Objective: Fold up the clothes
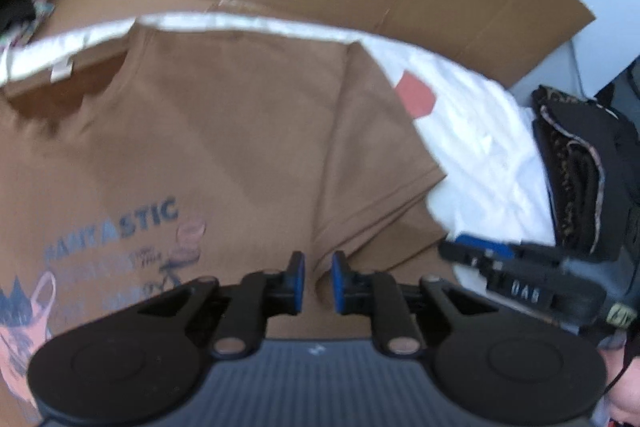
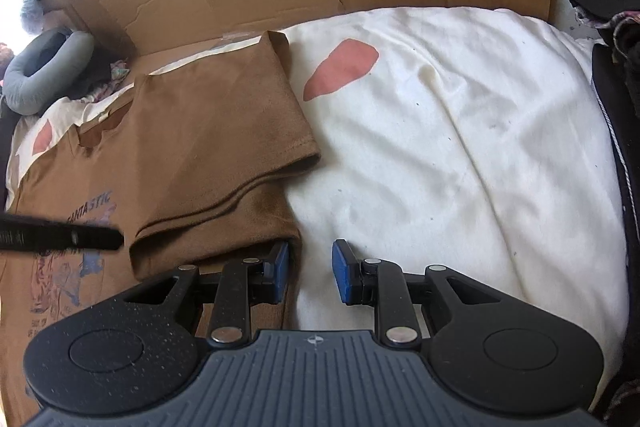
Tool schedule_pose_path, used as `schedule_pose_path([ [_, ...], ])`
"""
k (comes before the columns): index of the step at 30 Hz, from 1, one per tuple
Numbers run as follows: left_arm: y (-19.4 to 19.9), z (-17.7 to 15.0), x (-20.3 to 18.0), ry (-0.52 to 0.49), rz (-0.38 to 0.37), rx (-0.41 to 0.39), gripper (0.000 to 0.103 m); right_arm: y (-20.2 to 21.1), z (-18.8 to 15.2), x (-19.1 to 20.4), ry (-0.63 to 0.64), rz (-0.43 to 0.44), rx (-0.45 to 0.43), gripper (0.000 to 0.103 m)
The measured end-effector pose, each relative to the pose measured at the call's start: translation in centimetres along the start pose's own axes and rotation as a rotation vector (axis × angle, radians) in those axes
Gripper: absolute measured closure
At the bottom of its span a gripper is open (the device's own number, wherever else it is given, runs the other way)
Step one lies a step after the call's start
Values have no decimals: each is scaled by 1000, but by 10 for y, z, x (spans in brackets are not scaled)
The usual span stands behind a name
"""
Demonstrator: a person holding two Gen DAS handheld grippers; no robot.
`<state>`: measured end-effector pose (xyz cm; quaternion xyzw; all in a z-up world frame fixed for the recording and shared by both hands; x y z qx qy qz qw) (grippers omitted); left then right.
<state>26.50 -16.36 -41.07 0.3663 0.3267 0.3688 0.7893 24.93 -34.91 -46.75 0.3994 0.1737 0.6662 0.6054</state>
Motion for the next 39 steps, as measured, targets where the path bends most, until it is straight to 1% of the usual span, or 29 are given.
schedule_pose_path([
  [3,-5,9,-15,-33,-15,-4,82,9,-4,-2,-6,4,12,71],
  [5,-10,15,-29,-60,-26,-6,76,16,-7,-6,-15,5,13,71],
  [7,-14,19,-45,-87,-45,-9,65,24,-10,-11,-34,9,1,71],
  [9,-19,23,-60,-115,-71,-10,62,33,-14,-17,-56,17,-12,71],
  [16,-42,31,-96,-209,-63,-14,62,55,-23,-30,-105,26,-45,71],
  [20,-54,33,-113,-281,-62,-10,62,60,-29,-37,-123,25,-50,71],
  [23,-61,35,-123,-316,-67,-9,62,62,-35,-43,-139,25,-48,71],
  [28,-78,31,-134,-385,-62,4,62,63,-46,-48,-160,35,-36,71],
  [36,-102,19,-129,-384,-46,38,62,64,-49,-48,-148,40,-52,71],
  [38,-104,20,-127,-370,-45,37,64,64,-50,-47,-143,37,-56,71],
  [39,-104,21,-125,-358,-42,38,68,64,-50,-47,-141,36,-58,71],
])
Point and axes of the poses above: each gripper's, at about its wrist camera, not at the fingertips, and y roughly against the way its jaws point, x to its left, z to its top, the point moved 5 cm from there along -y, roughly the way its jaws point, and after that the axes turned 8 degrees about -x, right-handed, at the moved point
